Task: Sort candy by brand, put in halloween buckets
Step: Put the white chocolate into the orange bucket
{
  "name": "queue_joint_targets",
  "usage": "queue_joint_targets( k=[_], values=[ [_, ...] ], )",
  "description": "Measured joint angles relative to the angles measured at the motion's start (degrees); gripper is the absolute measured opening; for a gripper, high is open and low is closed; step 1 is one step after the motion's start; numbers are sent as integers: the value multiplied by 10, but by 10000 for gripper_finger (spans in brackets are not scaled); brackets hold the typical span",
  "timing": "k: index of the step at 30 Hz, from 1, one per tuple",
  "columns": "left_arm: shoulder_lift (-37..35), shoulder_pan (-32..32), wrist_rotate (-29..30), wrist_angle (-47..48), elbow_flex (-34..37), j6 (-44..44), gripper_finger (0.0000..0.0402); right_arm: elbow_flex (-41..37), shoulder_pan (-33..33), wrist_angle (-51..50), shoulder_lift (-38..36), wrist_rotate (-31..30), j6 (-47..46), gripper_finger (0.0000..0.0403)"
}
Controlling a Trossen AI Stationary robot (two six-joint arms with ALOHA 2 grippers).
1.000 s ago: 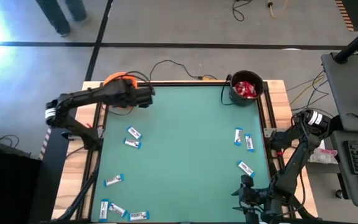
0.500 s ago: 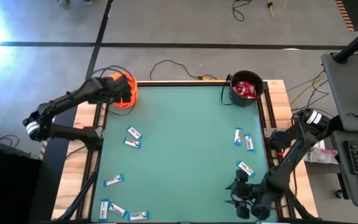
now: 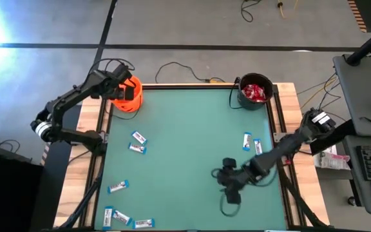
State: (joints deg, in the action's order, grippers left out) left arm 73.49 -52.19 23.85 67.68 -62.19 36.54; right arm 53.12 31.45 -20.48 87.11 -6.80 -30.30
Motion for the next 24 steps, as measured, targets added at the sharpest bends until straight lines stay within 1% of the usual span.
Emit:
queue_joint_targets(
  k=[3,5,8,10,12,14,16,17,19,22,24],
  values=[
    [-7,5,-26,9,1,-15,107,0,-49,-1,0,53,38,247],
    [-8,7,-39,7,1,-15,107,0,-77,-1,0,74,62,247],
    [-8,21,-39,-10,1,2,107,0,-112,-1,-1,88,105,247],
    [-8,38,-34,-42,3,10,107,0,-133,0,-1,89,137,247],
    [-8,60,-5,-89,7,23,107,0,-153,0,-1,89,167,247],
    [-7,69,38,-120,9,41,107,0,-173,0,-1,89,186,247],
    [0,62,79,-130,10,71,107,0,-190,-2,-1,90,194,247],
    [5,51,84,-131,10,81,107,0,-198,-5,-1,96,194,247],
    [19,25,64,-129,10,72,107,0,-208,-21,-3,116,203,247],
    [61,-14,-20,-105,-3,42,107,0,-215,-59,-6,133,245,247],
    [89,-28,-35,-80,-22,37,107,0,-219,-89,-8,133,276,247]
  ],
)
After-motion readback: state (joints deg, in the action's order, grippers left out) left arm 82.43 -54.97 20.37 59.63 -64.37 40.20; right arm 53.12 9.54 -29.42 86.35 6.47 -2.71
